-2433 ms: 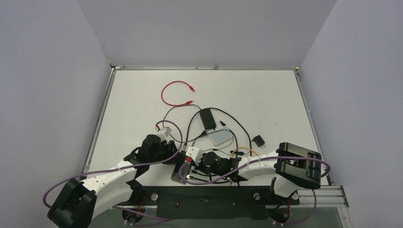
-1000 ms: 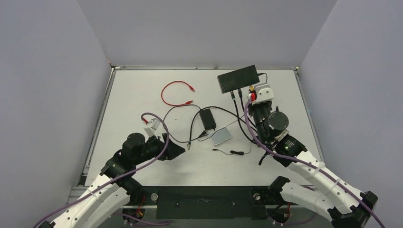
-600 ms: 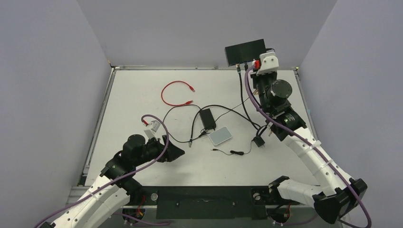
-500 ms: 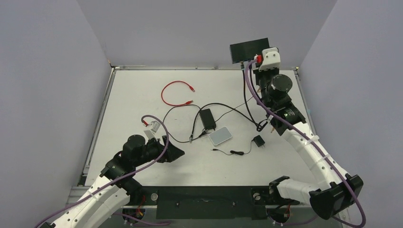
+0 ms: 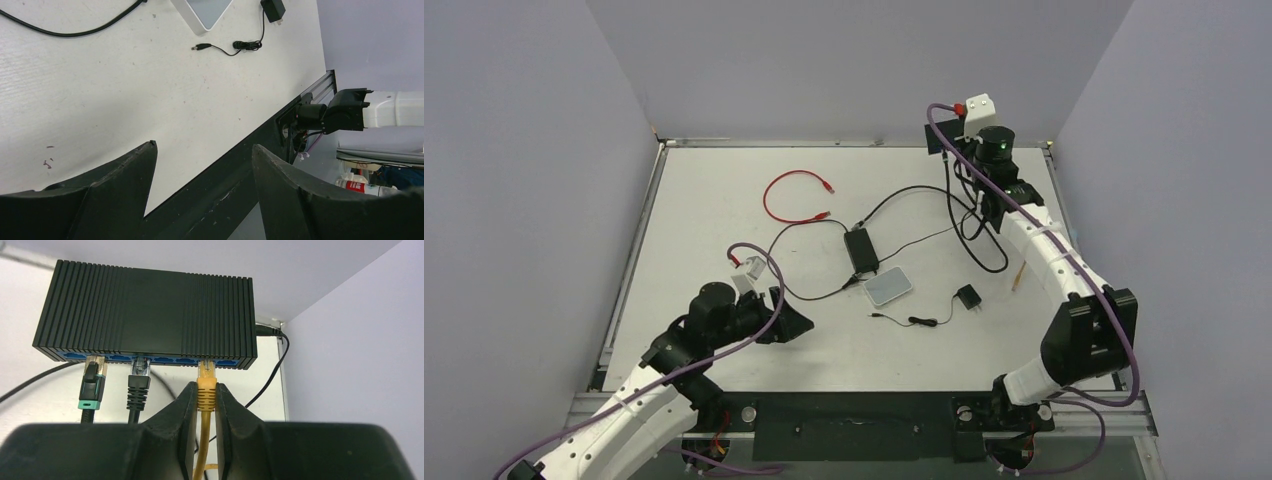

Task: Insert the plug into the switch port
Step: Place the switch port at the center of the board, then move the switch port to the center of the board.

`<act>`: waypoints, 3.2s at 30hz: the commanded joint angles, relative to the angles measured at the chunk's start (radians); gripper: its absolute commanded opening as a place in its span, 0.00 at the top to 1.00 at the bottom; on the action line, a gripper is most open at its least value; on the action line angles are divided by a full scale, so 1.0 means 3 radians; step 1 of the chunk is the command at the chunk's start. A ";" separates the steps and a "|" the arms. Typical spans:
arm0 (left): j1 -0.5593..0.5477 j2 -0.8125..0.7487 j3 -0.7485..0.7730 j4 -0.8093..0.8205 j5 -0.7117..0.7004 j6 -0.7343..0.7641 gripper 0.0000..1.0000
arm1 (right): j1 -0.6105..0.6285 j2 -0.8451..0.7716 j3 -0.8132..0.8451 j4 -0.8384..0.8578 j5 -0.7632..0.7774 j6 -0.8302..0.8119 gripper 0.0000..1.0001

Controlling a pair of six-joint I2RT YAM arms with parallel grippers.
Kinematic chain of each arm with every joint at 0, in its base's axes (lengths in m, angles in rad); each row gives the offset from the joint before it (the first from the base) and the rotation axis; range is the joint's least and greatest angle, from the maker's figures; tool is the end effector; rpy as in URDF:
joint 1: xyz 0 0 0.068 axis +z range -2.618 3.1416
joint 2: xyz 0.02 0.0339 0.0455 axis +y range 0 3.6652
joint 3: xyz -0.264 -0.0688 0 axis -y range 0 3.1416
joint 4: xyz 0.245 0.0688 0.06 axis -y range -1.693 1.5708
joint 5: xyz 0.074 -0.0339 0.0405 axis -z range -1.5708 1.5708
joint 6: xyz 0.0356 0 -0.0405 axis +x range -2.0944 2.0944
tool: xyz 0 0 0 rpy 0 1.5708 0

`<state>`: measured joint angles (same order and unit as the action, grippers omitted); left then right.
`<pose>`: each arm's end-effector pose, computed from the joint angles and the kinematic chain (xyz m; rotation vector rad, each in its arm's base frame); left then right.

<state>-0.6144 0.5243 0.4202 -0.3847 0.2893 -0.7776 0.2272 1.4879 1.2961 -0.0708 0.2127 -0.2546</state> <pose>0.1060 -0.0872 0.2291 0.0128 2.2469 -1.1125 0.3477 0.0727 0.3605 -0.2906 1.8094 -0.2142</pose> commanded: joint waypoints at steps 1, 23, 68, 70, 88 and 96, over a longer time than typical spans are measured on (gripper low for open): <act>0.0014 0.0054 0.0011 0.0183 0.0067 0.0058 0.33 | -0.0110 0.0232 0.0273 -0.0063 0.0114 -0.0164 1.00; 0.0036 0.0222 -0.0025 0.0295 0.0178 0.0112 0.32 | -0.0356 0.1676 0.1223 -0.1272 0.0154 0.0340 0.94; 0.0087 -0.0186 -0.0005 0.0017 -0.0063 -0.0073 0.32 | 0.1514 -0.0924 -0.0749 -0.1404 -0.0351 0.0875 0.51; 0.0091 -0.0215 -0.0030 0.0008 -0.0056 -0.0084 0.32 | 0.1618 -0.0965 -0.0897 -0.1440 -0.0356 0.1014 0.52; 0.0096 -0.0094 -0.0110 0.0089 0.0002 -0.0055 0.32 | 0.1836 -0.0474 -0.1584 -0.0889 -0.0664 0.1910 0.73; 0.0105 -0.0079 -0.0103 0.0082 -0.0018 -0.0048 0.32 | 0.1826 0.0005 -0.1390 -0.0587 -0.0407 0.2091 0.72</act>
<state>-0.5915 0.4988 0.3836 -0.3889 0.2817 -0.8017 0.7731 1.4483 0.8154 -0.3450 0.0303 0.3244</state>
